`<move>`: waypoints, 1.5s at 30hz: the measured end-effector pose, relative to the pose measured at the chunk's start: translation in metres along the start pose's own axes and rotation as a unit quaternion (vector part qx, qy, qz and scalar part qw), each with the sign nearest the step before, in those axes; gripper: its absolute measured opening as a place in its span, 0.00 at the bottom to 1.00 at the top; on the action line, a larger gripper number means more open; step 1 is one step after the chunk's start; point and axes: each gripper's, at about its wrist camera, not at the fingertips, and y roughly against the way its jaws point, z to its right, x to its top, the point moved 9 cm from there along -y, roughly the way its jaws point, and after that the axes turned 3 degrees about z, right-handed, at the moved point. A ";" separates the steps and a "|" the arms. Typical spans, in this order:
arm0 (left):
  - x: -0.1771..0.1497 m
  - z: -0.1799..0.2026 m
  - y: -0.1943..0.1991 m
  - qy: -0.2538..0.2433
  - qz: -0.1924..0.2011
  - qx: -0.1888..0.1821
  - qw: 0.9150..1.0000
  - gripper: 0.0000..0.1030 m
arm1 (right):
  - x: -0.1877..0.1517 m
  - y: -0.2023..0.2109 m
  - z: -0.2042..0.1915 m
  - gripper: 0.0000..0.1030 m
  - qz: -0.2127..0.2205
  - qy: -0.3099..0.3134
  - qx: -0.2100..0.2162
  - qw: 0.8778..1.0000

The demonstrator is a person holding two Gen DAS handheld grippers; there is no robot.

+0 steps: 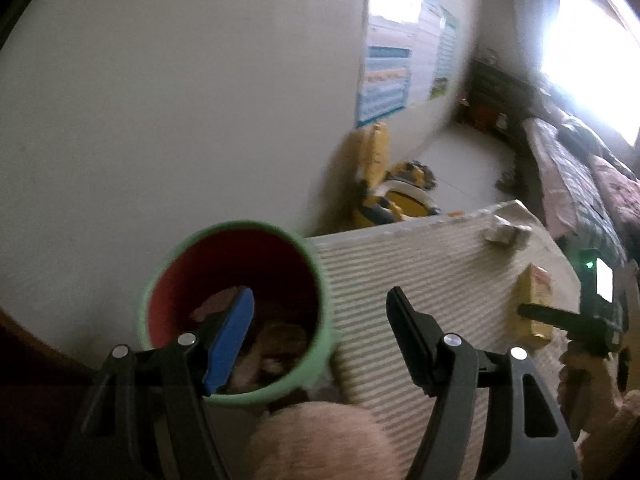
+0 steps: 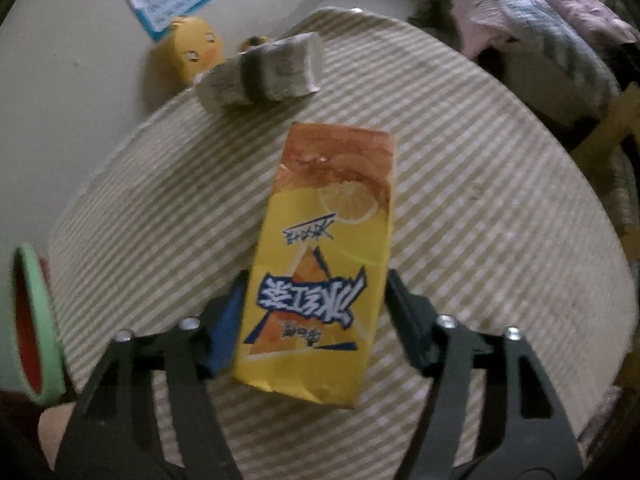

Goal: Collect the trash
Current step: 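Move both open grippers back over the yellow carton and paper cup, then grasp the white patterned paper cup with the left gripper while the right grasps the yellow carton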

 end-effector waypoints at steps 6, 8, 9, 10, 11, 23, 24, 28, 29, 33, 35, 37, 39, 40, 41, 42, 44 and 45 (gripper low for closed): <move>0.012 0.086 -0.038 -0.030 -0.020 -0.079 0.996 0.65 | -0.020 0.027 0.003 0.59 0.008 0.028 0.058 0.998; 0.017 0.118 -0.054 -0.048 -0.023 -0.104 0.993 0.71 | -0.034 0.042 0.014 0.59 0.014 0.022 0.083 0.996; 0.019 0.141 -0.065 -0.064 -0.027 -0.120 0.990 0.72 | -0.038 0.047 0.020 0.59 0.015 0.017 0.090 0.996; 0.020 0.159 -0.074 -0.077 -0.031 -0.131 0.988 0.72 | -0.046 0.052 0.028 0.59 0.015 0.010 0.097 0.995; 0.020 0.176 -0.083 -0.090 -0.037 -0.140 0.985 0.72 | -0.050 0.055 0.034 0.59 0.015 0.005 0.100 0.995; 0.033 0.312 -0.183 -0.159 -0.094 -0.148 0.972 0.72 | -0.068 0.055 0.075 0.59 0.015 -0.050 0.136 0.989; 0.034 0.318 -0.188 -0.161 -0.097 -0.152 0.970 0.72 | -0.068 0.053 0.075 0.59 0.015 -0.050 0.139 0.989; 0.036 0.332 -0.202 -0.186 -0.101 -0.146 0.966 0.75 | -0.070 0.047 0.075 0.59 0.010 -0.054 0.152 0.987; 0.036 0.336 -0.207 -0.196 -0.102 -0.140 0.965 0.76 | -0.071 0.046 0.076 0.59 0.009 -0.057 0.155 0.986; 0.035 0.344 -0.223 -0.204 -0.115 -0.128 0.964 0.76 | -0.070 0.043 0.075 0.59 0.011 -0.060 0.163 0.985; 0.032 0.345 -0.230 -0.204 -0.123 -0.125 0.963 0.76 | -0.070 0.043 0.075 0.60 0.012 -0.060 0.165 0.984; 0.030 0.347 -0.233 -0.210 -0.124 -0.123 0.962 0.74 | -0.070 0.043 0.075 0.59 0.013 -0.060 0.167 0.984; 0.029 0.347 -0.233 -0.210 -0.124 -0.123 0.962 0.60 | -0.071 0.045 0.076 0.59 0.013 -0.060 0.167 0.984; 0.027 0.347 -0.234 -0.209 -0.128 -0.120 0.962 0.55 | -0.072 0.045 0.076 0.59 0.013 -0.061 0.167 0.984; 0.025 0.346 -0.235 -0.207 -0.131 -0.120 0.962 0.54 | -0.072 0.045 0.077 0.59 0.013 -0.060 0.167 0.984; 0.024 0.345 -0.234 -0.203 -0.129 -0.121 0.963 0.53 | -0.072 0.045 0.076 0.59 0.013 -0.061 0.167 0.984; 0.023 0.344 -0.229 -0.204 -0.123 -0.125 0.963 0.47 | -0.071 0.045 0.077 0.59 0.014 -0.060 0.166 0.984; 0.023 0.344 -0.225 -0.208 -0.119 -0.126 0.963 0.45 | -0.072 0.045 0.077 0.59 0.014 -0.060 0.165 0.984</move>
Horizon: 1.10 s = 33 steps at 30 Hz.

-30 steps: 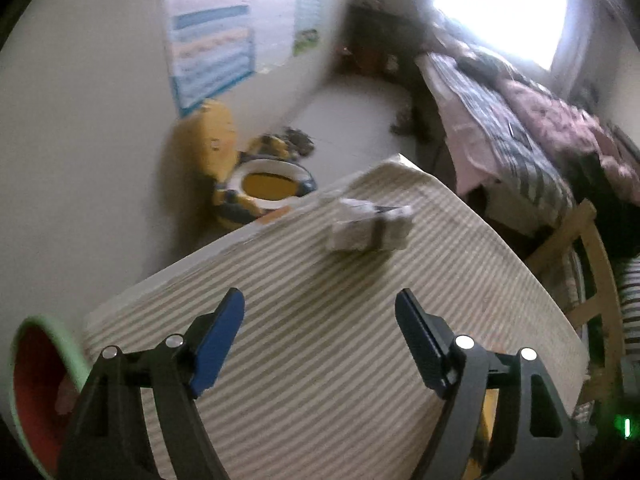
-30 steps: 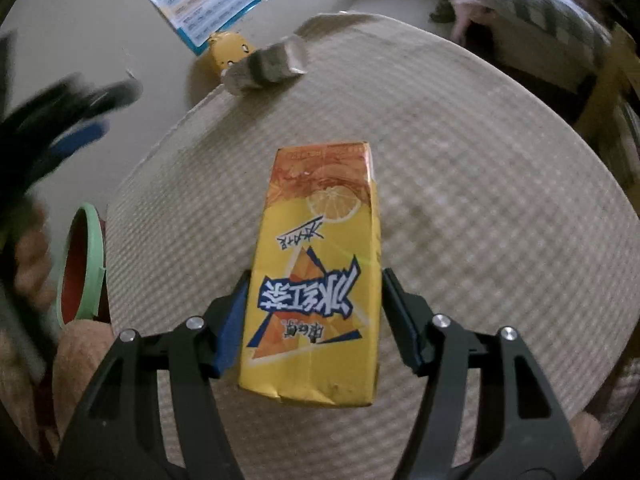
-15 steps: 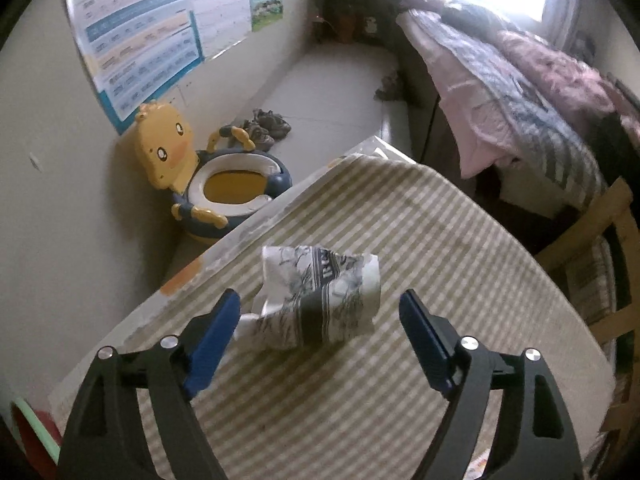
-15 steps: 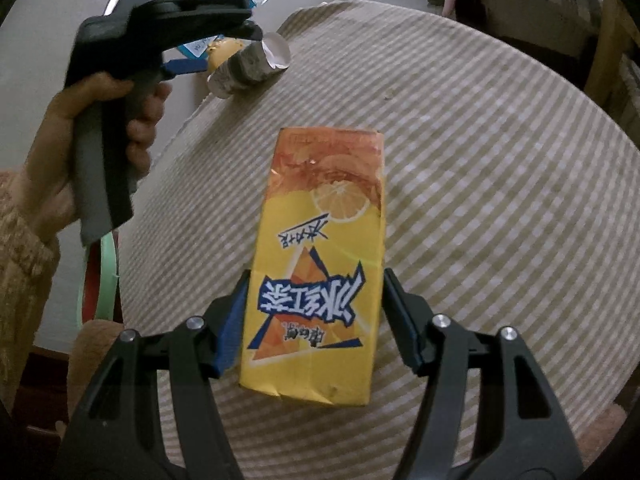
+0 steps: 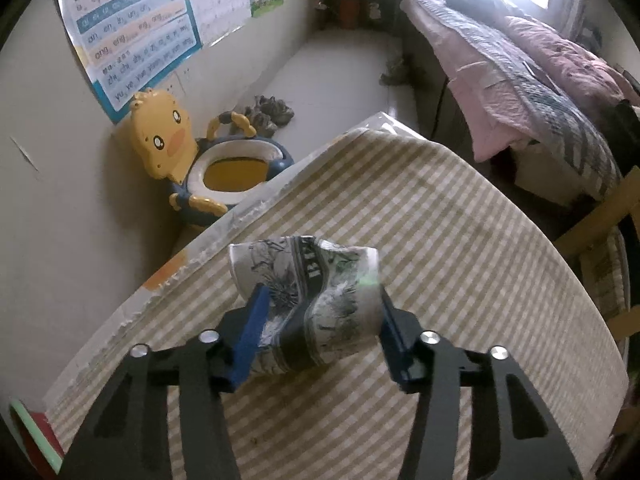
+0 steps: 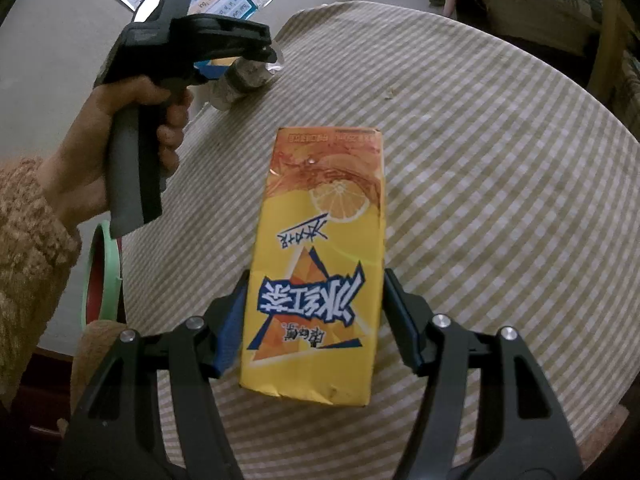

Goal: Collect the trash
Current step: 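Grasp the white patterned paper cup with the left gripper while the right grasps the yellow carton, then lift the paper cup and yellow carton and carry both toward the bin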

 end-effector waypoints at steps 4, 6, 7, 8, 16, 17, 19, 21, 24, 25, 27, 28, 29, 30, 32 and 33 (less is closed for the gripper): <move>-0.006 -0.001 0.018 -0.007 0.017 -0.007 1.000 0.37 | 0.000 0.002 -0.001 0.59 0.002 0.000 -0.008 1.000; -0.014 -0.006 0.027 0.007 0.017 -0.017 1.000 0.36 | 0.000 0.004 -0.002 0.59 0.007 -0.001 -0.012 1.000; -0.019 -0.009 0.031 0.014 0.015 -0.019 1.000 0.36 | 0.001 0.006 -0.001 0.59 0.009 -0.001 -0.013 1.000; -0.026 -0.015 0.035 0.026 0.011 -0.024 0.999 0.36 | 0.001 0.009 -0.002 0.59 0.011 -0.001 -0.014 1.000; -0.084 -0.052 0.085 0.096 0.015 -0.046 0.994 0.36 | -0.002 0.024 -0.015 0.59 0.021 0.012 -0.018 1.000; -0.093 -0.057 0.094 0.100 0.019 -0.046 0.994 0.36 | -0.003 0.026 -0.018 0.59 0.022 0.015 -0.017 1.000; -0.109 -0.066 0.112 0.107 0.027 -0.040 0.993 0.36 | -0.005 0.029 -0.026 0.59 0.023 0.022 -0.016 0.999; -0.122 -0.073 0.129 0.105 0.036 -0.027 0.993 0.36 | -0.007 0.032 -0.036 0.59 0.024 0.031 -0.014 0.999; -0.144 -0.084 0.156 0.109 0.047 -0.004 0.993 0.36 | -0.012 0.037 -0.052 0.59 0.027 0.047 -0.012 0.998; -0.149 -0.087 0.164 0.112 0.050 -0.001 0.992 0.36 | -0.012 0.038 -0.055 0.59 0.028 0.052 -0.012 0.998; -0.162 -0.093 0.181 0.118 0.059 0.005 0.991 0.36 | -0.017 0.040 -0.065 0.59 0.027 0.067 -0.016 0.997; -0.168 -0.095 0.189 0.119 0.061 0.009 0.991 0.36 | -0.019 0.039 -0.066 0.59 0.025 0.075 -0.021 0.997; -0.174 -0.098 0.196 0.120 0.064 0.013 0.991 0.36 | -0.022 0.037 -0.068 0.59 0.020 0.084 -0.029 0.996; -0.179 -0.100 0.201 0.120 0.067 0.016 0.990 0.36 | -0.027 0.033 -0.067 0.59 0.011 0.092 -0.040 0.995; -0.187 -0.105 0.213 0.114 0.072 0.025 0.991 0.36 | -0.039 0.024 -0.065 0.59 -0.010 0.097 -0.054 0.994; -0.189 -0.107 0.216 0.111 0.074 0.029 0.991 0.36 | -0.045 0.022 -0.063 0.59 -0.019 0.100 -0.058 0.993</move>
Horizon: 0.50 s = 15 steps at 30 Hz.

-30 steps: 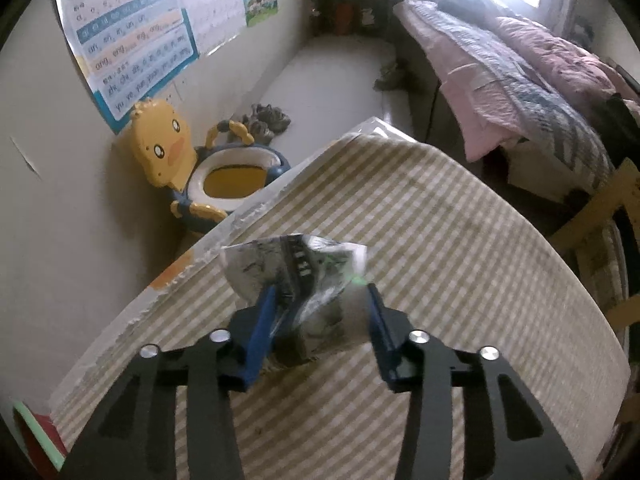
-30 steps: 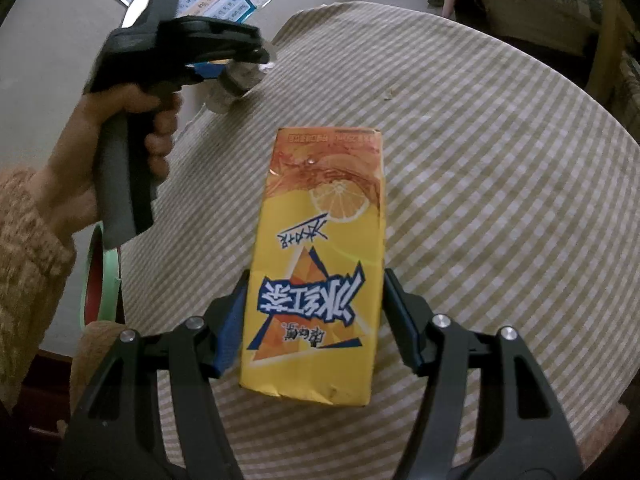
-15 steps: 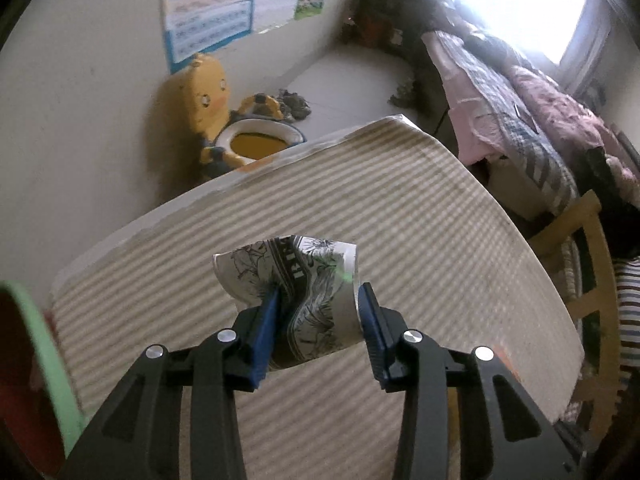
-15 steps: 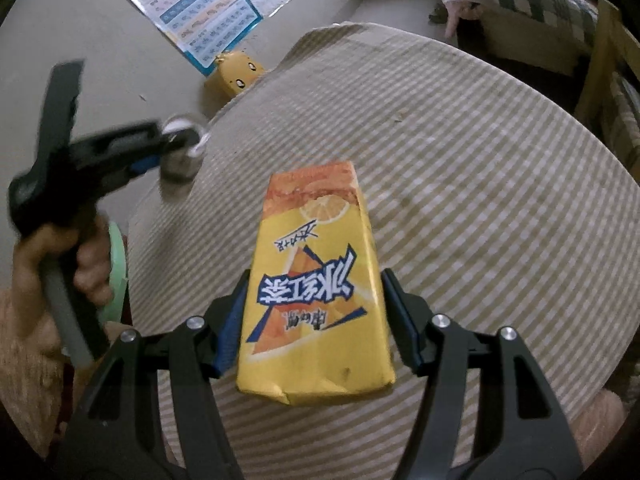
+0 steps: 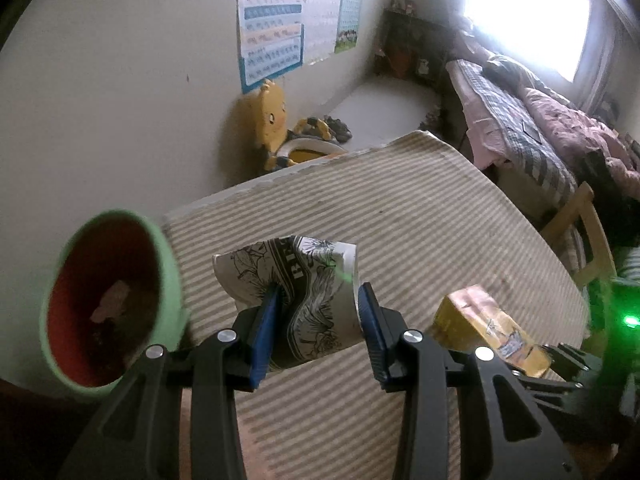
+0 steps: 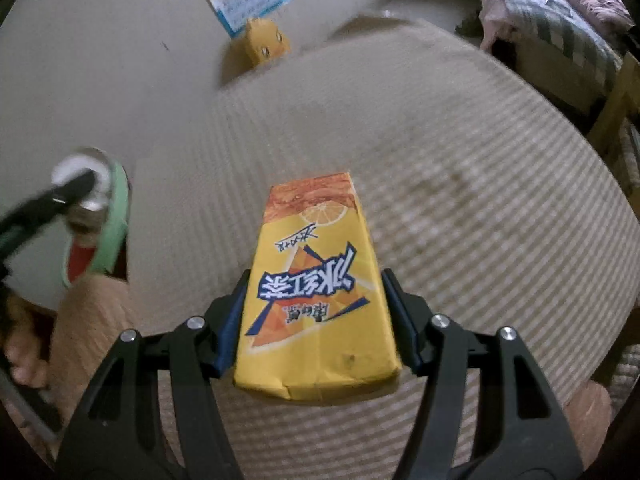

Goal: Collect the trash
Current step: 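Lift the paper cup and yellow carton and carry both toward the bin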

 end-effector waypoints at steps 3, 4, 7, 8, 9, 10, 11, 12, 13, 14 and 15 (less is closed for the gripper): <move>-0.003 -0.008 0.015 -0.004 0.012 0.010 1.000 0.36 | -0.013 -0.013 -0.001 0.59 -0.029 0.014 -0.019 0.999; -0.004 -0.011 0.020 -0.003 0.016 0.013 1.000 0.36 | -0.015 -0.017 -0.001 0.59 -0.036 0.021 -0.027 0.999; -0.007 -0.016 0.033 0.000 0.025 0.014 1.000 0.36 | -0.015 -0.022 -0.005 0.59 -0.038 0.047 -0.051 0.997; -0.007 -0.017 0.036 -0.001 0.029 0.017 0.999 0.36 | -0.014 -0.024 -0.005 0.59 -0.038 0.055 -0.057 0.996; -0.006 -0.019 0.040 -0.004 0.034 0.021 0.999 0.36 | -0.012 -0.026 -0.005 0.59 -0.040 0.060 -0.063 0.995; -0.005 -0.020 0.044 -0.005 0.038 0.023 0.999 0.36 | -0.012 -0.026 -0.005 0.59 -0.041 0.059 -0.064 0.995; -0.004 -0.022 0.047 -0.004 0.042 0.025 0.999 0.36 | -0.012 -0.027 -0.006 0.59 -0.042 0.057 -0.064 0.995; -0.003 -0.024 0.052 -0.004 0.047 0.028 0.999 0.36 | -0.011 -0.027 -0.005 0.58 -0.043 0.053 -0.062 0.996; -0.002 -0.025 0.056 -0.003 0.051 0.030 0.998 0.36 | -0.010 -0.027 -0.005 0.58 -0.043 0.050 -0.060 0.996; 0.001 -0.028 0.060 -0.002 0.055 0.032 0.998 0.36 | -0.009 -0.027 -0.005 0.58 -0.042 0.047 -0.059 0.996; 0.000 -0.030 0.064 -0.001 0.058 0.033 0.998 0.36 | -0.007 -0.024 -0.004 0.58 -0.037 0.047 -0.061 0.996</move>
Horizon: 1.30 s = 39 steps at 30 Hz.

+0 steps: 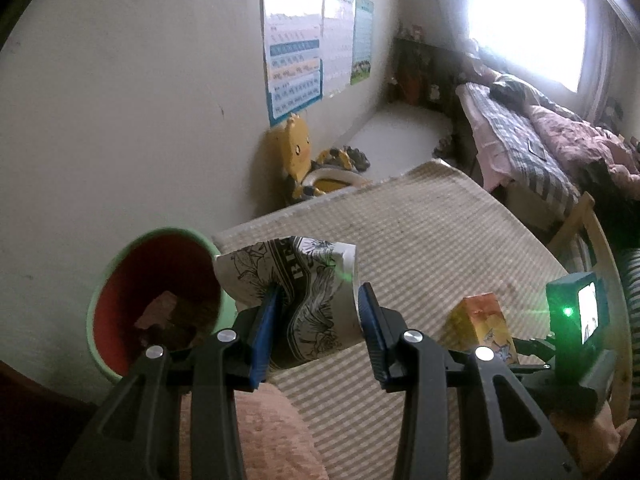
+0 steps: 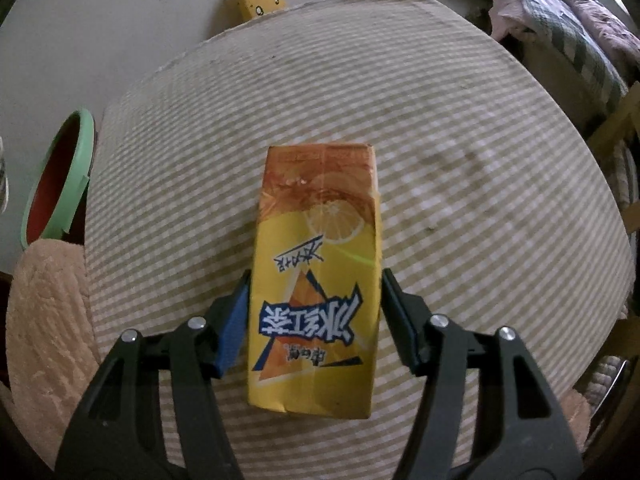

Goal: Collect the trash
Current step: 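Lift the paper cup and yellow carton and carry both toward the bin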

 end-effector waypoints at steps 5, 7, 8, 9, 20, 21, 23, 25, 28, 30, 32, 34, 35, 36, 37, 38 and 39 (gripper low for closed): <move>0.007 -0.009 0.013 0.005 0.015 0.007 1.000 0.36 | 0.013 0.027 -0.003 0.57 0.035 -0.009 0.014 0.999; 0.009 -0.013 0.017 0.007 0.020 0.011 1.000 0.36 | 0.018 0.044 -0.003 0.57 0.053 -0.015 0.024 0.998; 0.010 -0.014 0.018 0.007 0.022 0.012 1.000 0.36 | 0.023 0.052 -0.006 0.57 0.064 -0.018 0.032 0.997; 0.011 -0.016 0.020 0.008 0.024 0.015 1.000 0.36 | 0.027 0.059 -0.007 0.57 0.071 -0.020 0.037 0.997; 0.020 -0.042 0.035 0.031 0.044 0.034 0.998 0.36 | 0.070 0.143 -0.059 0.57 0.163 0.003 0.102 0.981; 0.020 -0.047 0.036 0.034 0.045 0.037 0.998 0.36 | 0.074 0.147 -0.067 0.57 0.167 0.010 0.108 0.980; 0.020 -0.058 0.038 0.042 0.049 0.044 0.997 0.36 | 0.077 0.155 -0.081 0.57 0.172 0.020 0.116 0.978; 0.019 -0.067 0.039 0.053 0.050 0.049 0.996 0.36 | 0.080 0.159 -0.096 0.57 0.174 0.033 0.123 0.976; 0.017 -0.085 0.040 0.066 0.051 0.062 0.995 0.36 | 0.087 0.160 -0.119 0.57 0.173 0.051 0.131 0.975; 0.015 -0.101 0.041 0.075 0.051 0.072 0.993 0.36 | 0.091 0.160 -0.138 0.57 0.172 0.063 0.140 0.973; 0.011 -0.114 0.041 0.083 0.048 0.081 0.992 0.36 | 0.090 0.162 -0.152 0.57 0.170 0.070 0.148 0.972; 0.006 -0.129 0.041 0.092 0.045 0.093 0.990 0.36 | 0.093 0.156 -0.167 0.57 0.166 0.082 0.156 0.970; 0.002 -0.139 0.041 0.099 0.043 0.097 0.989 0.36 | 0.094 0.154 -0.177 0.57 0.164 0.090 0.159 0.969; 0.000 -0.144 0.041 0.103 0.041 0.099 0.989 0.36 | 0.094 0.152 -0.184 0.57 0.162 0.095 0.160 0.969; -0.002 -0.150 0.040 0.107 0.039 0.102 0.988 0.36 | 0.094 0.149 -0.192 0.58 0.159 0.100 0.161 0.969; -0.005 -0.158 0.039 0.110 0.036 0.106 0.988 0.36 | 0.094 0.146 -0.199 0.58 0.155 0.105 0.163 0.969; -0.004 -0.161 0.037 0.112 0.034 0.108 0.987 0.36 | 0.094 0.142 -0.208 0.58 0.149 0.111 0.166 0.968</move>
